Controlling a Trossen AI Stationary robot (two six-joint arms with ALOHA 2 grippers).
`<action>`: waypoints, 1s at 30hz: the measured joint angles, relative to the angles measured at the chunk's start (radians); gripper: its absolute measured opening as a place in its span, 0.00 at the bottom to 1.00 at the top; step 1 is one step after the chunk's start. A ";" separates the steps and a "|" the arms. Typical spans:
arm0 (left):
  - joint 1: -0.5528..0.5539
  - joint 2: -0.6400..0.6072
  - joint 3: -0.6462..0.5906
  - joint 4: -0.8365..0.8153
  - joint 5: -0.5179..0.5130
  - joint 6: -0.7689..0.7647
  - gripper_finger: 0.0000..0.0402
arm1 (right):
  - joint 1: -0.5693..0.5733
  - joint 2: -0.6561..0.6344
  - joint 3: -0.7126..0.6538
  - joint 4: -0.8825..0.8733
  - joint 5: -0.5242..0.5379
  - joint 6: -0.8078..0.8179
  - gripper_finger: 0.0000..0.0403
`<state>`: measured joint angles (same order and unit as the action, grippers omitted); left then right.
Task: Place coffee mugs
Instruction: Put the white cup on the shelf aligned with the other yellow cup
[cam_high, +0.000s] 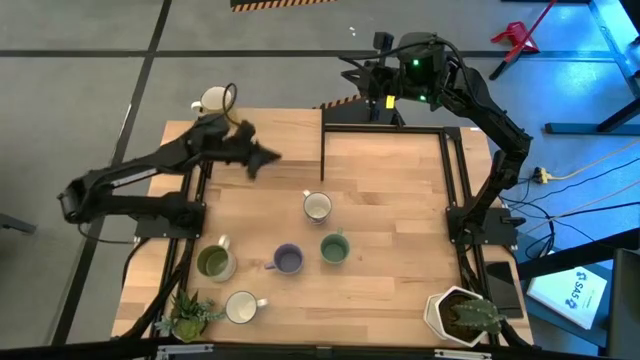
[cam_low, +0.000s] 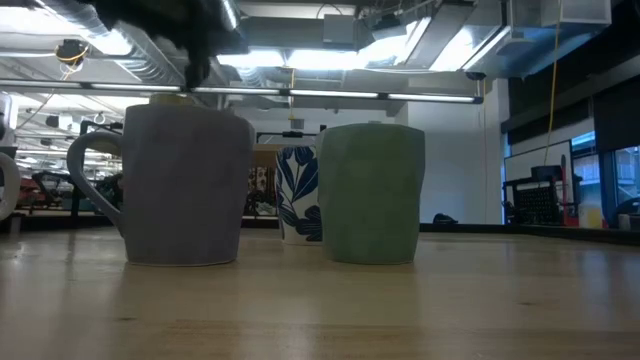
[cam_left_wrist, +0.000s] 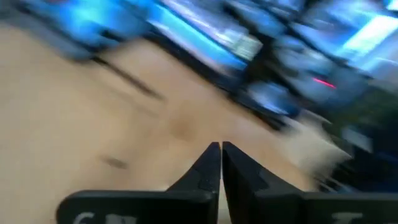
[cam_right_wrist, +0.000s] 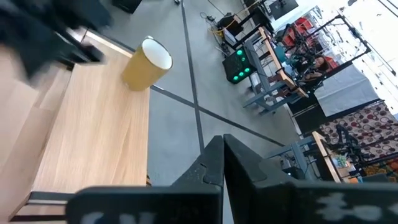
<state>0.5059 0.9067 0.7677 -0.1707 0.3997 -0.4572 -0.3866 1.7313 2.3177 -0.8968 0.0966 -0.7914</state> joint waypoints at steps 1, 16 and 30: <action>-0.032 -0.028 0.000 -0.022 0.043 -0.033 0.05 | 0.000 0.000 0.000 0.000 0.004 0.000 0.01; -0.705 -0.257 0.001 -0.287 -0.104 -0.400 0.25 | 0.000 0.000 0.000 -0.069 0.009 0.000 0.18; -0.987 -0.248 0.000 -0.873 -0.337 -0.484 0.25 | 0.000 0.008 0.000 -0.110 0.009 0.053 0.21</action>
<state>-0.4813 0.6586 0.7681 -1.0436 0.0628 -0.9412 -0.3866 1.7390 2.3180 -1.0064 0.1055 -0.7381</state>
